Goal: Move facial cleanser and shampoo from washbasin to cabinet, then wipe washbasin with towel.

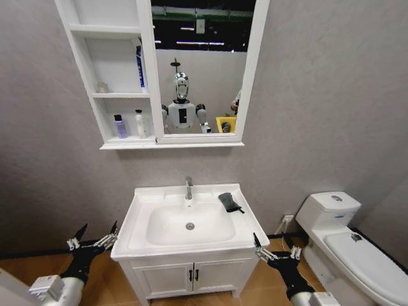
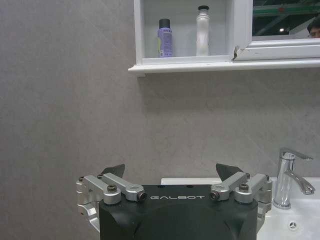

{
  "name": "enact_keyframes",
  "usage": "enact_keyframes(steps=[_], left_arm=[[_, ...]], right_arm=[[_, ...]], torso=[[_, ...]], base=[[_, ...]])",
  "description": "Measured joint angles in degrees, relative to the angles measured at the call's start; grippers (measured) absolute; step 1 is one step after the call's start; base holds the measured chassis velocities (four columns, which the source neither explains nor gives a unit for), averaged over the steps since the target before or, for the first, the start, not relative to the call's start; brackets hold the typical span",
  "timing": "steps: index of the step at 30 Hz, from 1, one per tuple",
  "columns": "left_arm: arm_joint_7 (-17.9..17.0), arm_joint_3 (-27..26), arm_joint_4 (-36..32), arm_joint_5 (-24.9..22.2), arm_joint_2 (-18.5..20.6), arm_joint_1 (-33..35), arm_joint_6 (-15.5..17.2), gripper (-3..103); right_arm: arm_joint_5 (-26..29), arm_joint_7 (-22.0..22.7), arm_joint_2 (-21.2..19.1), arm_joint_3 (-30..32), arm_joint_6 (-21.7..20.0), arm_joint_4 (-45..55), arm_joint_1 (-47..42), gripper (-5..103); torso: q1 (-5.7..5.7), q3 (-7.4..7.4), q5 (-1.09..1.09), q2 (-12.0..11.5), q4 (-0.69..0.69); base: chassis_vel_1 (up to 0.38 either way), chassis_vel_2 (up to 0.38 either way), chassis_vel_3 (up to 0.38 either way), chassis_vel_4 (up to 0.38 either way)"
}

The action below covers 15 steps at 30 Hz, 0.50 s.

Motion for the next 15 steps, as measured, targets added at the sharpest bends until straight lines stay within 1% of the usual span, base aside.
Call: enact_keyframes(steps=[3, 6, 8, 9, 12, 15], left_arm=[[0.0, 0.0, 0.0, 0.0, 0.0, 0.0, 0.0, 100], [0.0, 0.0, 0.0, 0.0, 0.0, 0.0, 0.0, 100], [0.0, 0.0, 0.0, 0.0, 0.0, 0.0, 0.0, 100], [0.0, 0.0, 0.0, 0.0, 0.0, 0.0, 0.0, 100], [0.0, 0.0, 0.0, 0.0, 0.0, 0.0, 0.0, 100], [0.0, 0.0, 0.0, 0.0, 0.0, 0.0, 0.0, 100]], right_arm=[[0.0, 0.0, 0.0, 0.0, 0.0, 0.0, 0.0, 100], [0.0, 0.0, 0.0, 0.0, 0.0, 0.0, 0.0, 100], [0.0, 0.0, 0.0, 0.0, 0.0, 0.0, 0.0, 100], [0.0, 0.0, 0.0, 0.0, 0.0, 0.0, 0.0, 100], [0.0, 0.0, 0.0, 0.0, 0.0, -0.1, 0.0, 100], [0.0, 0.0, 0.0, 0.0, 0.0, -0.1, 0.0, 100]], torso=[[-0.01, 0.0, 0.0, 0.0, 0.01], [-0.02, 0.0, 0.01, 0.0, 0.0], [-0.02, 0.0, 0.02, 0.0, -0.01], [-0.05, -0.01, -0.01, 0.0, 0.0], [-0.04, 0.0, 0.01, 0.0, 0.03], [-0.04, -0.01, 0.02, 0.0, 0.0]], base=[[0.108, -0.117, -0.118, 0.119], [0.19, -0.169, -0.171, 0.165], [0.206, -0.213, -0.195, 0.194], [0.194, -0.213, -0.207, 0.216], [0.258, -0.228, -0.214, 0.249], [0.278, -0.301, -0.261, 0.258]])
